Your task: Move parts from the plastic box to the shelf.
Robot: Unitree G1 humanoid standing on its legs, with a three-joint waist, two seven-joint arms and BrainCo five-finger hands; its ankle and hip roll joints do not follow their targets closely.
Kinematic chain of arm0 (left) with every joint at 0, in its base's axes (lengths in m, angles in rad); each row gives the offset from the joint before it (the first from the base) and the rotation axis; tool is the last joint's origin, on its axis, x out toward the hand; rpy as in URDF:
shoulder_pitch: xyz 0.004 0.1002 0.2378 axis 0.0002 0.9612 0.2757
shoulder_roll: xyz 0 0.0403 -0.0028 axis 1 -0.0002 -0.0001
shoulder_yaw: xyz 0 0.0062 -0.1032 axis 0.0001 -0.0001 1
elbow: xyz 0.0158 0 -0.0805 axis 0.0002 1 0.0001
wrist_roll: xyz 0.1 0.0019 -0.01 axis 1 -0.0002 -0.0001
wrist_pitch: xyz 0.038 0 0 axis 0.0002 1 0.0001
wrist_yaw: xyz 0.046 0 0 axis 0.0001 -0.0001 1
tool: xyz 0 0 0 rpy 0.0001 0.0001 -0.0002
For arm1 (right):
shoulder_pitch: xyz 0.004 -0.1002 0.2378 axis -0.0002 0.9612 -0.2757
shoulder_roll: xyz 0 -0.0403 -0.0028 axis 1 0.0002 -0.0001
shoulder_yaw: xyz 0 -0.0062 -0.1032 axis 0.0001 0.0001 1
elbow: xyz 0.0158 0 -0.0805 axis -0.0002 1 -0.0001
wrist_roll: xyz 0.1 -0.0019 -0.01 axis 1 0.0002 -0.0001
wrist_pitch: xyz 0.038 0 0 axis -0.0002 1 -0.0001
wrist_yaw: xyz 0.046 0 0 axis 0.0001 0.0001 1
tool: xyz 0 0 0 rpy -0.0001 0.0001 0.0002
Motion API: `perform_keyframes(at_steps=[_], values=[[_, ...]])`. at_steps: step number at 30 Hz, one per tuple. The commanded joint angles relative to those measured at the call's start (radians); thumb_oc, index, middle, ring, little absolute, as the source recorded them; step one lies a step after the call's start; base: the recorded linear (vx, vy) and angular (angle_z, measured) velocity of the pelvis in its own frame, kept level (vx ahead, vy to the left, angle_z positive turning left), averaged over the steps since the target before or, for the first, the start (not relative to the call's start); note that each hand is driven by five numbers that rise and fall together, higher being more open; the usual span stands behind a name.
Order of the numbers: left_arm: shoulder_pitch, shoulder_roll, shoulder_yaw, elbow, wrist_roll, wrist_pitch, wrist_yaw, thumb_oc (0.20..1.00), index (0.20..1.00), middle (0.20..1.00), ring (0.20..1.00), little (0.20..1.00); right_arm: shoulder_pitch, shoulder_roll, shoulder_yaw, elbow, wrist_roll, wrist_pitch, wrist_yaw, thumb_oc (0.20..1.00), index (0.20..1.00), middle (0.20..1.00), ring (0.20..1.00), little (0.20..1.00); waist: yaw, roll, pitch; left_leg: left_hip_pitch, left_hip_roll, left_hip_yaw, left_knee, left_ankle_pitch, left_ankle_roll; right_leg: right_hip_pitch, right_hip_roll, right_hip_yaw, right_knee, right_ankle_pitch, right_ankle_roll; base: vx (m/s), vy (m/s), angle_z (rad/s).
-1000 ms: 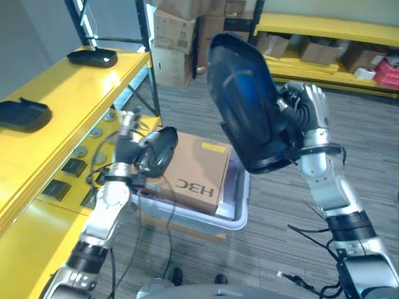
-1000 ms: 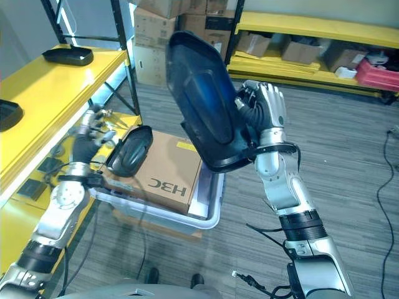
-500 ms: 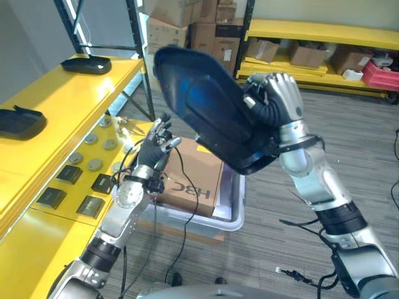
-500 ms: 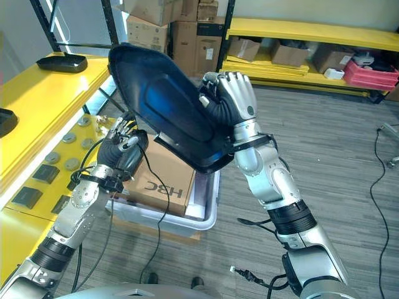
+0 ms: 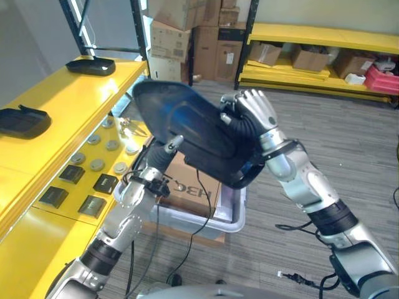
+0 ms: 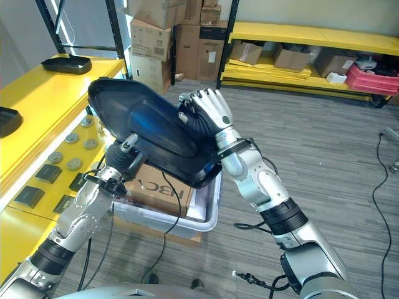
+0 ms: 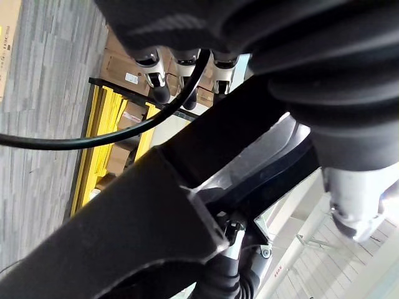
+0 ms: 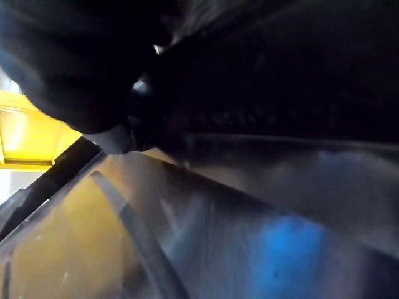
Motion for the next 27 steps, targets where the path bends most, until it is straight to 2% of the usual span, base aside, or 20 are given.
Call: perform_keyframes(at_steps=[1, 5, 6, 7, 8, 16, 27], values=[[-0.088, 0.005, -0.028, 0.005, 0.025, -0.043, -0.007, 1.000, 1.000, 1.000, 1.000, 1.000, -0.129, -0.012, 0.022, 0.022, -0.004, -0.035, -0.001, 0.200, 0.200, 0.200, 0.200, 0.200, 0.014, -0.026, -0.092, -0.002, 0.064, 0.018, 0.009, -0.070, -0.036, 0.043, -0.058, -0.007, 0.038, -0.129, 0.061, 0.00, 0.000, 0.00], [-0.091, 0.018, -0.016, 0.019, 0.130, -0.037, 0.009, 1.000, 1.000, 1.000, 1.000, 1.000, -0.124, 0.005, 0.036, -0.010, 0.027, -0.056, 0.026, 0.200, 0.200, 0.200, 0.200, 0.200, 0.017, -0.025, -0.091, -0.003, 0.061, 0.016, 0.010, -0.069, -0.035, 0.042, -0.060, -0.012, 0.038, -0.128, 0.061, 0.00, 0.000, 0.00], [-0.091, 0.018, -0.016, 0.019, 0.131, -0.037, 0.009, 0.677, 0.677, 0.677, 0.677, 0.677, -0.124, 0.005, 0.035, -0.010, 0.027, -0.056, 0.026, 0.200, 0.200, 0.200, 0.200, 0.200, 0.017, -0.025, -0.091, -0.003, 0.061, 0.016, 0.010, -0.069, -0.035, 0.042, -0.060, -0.012, 0.038, -0.128, 0.061, 0.00, 0.000, 0.00], [-0.092, 0.027, -0.004, 0.031, 0.197, -0.036, 0.016, 0.373, 0.373, 0.373, 0.373, 0.373, -0.117, 0.018, 0.039, -0.035, 0.054, -0.070, 0.041, 0.200, 0.200, 0.200, 0.200, 0.200, 0.018, -0.024, -0.092, -0.005, 0.062, 0.015, 0.010, -0.069, -0.034, 0.042, -0.061, -0.014, 0.038, -0.129, 0.061, 0.00, 0.000, 0.00], [-0.090, 0.028, 0.004, 0.036, 0.224, -0.035, 0.023, 0.200, 0.200, 0.200, 0.200, 0.200, -0.116, 0.025, 0.042, -0.050, 0.068, -0.076, 0.051, 0.200, 0.200, 0.200, 0.200, 0.200, 0.020, -0.024, -0.091, -0.005, 0.061, 0.016, 0.010, -0.068, -0.034, 0.043, -0.061, -0.015, 0.037, -0.129, 0.061, 0.00, 0.000, 0.00], [-0.084, -0.018, 0.046, 0.088, 0.291, -0.057, 0.090, 0.200, 0.200, 0.200, 0.200, 0.200, -0.067, 0.116, 0.101, -0.158, 0.260, -0.132, 0.136, 0.200, 0.200, 0.200, 0.200, 0.200, 0.024, -0.026, -0.080, -0.009, 0.060, 0.018, 0.010, -0.065, -0.034, 0.039, -0.063, -0.014, 0.036, -0.126, 0.060, 0.00, 0.000, 0.00], [-0.070, -0.023, 0.135, 0.091, 0.402, -0.097, 0.187, 0.200, 0.200, 0.200, 0.200, 0.200, 0.002, 0.142, 0.138, -0.232, 0.478, -0.167, 0.214, 0.200, 0.200, 0.200, 0.200, 0.200, 0.019, -0.032, -0.067, -0.017, 0.061, 0.028, 0.010, -0.061, -0.037, 0.026, -0.063, -0.007, 0.036, -0.124, 0.061, 0.00, 0.000, 0.00]])
